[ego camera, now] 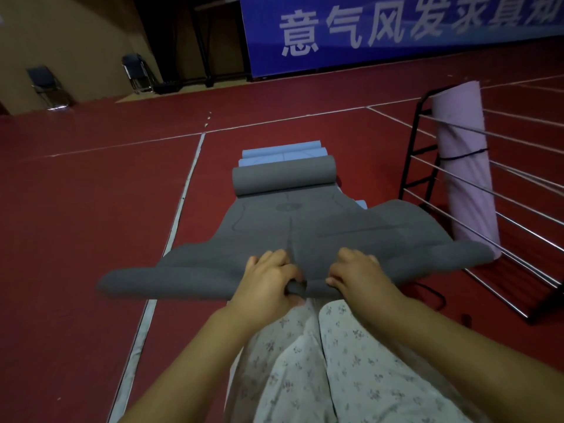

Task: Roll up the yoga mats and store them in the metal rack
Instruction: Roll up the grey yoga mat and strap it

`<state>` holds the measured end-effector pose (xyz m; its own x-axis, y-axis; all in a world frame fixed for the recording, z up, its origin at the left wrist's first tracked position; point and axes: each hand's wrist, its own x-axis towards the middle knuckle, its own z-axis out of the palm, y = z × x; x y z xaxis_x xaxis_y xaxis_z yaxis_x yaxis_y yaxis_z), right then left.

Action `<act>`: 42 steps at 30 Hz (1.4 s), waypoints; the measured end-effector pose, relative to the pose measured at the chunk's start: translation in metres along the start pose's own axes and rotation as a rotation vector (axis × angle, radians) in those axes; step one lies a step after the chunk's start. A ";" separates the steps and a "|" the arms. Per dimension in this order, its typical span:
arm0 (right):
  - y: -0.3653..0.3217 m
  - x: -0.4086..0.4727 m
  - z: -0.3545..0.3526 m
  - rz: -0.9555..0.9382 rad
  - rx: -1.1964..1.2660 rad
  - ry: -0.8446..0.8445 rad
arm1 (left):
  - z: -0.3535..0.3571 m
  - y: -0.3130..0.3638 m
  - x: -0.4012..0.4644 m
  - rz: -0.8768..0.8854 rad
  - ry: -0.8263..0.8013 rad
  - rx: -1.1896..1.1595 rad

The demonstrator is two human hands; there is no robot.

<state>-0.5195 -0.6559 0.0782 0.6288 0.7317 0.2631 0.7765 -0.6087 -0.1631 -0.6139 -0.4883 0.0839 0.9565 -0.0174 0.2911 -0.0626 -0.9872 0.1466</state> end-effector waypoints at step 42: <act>0.028 0.022 -0.025 0.192 0.477 -0.233 | -0.018 -0.011 0.014 -0.043 0.032 -0.036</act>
<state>-0.4843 -0.6646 0.1037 0.7112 0.7026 -0.0223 0.5453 -0.5714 -0.6133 -0.6047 -0.4743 0.1038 0.9490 0.0308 0.3139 -0.0320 -0.9807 0.1930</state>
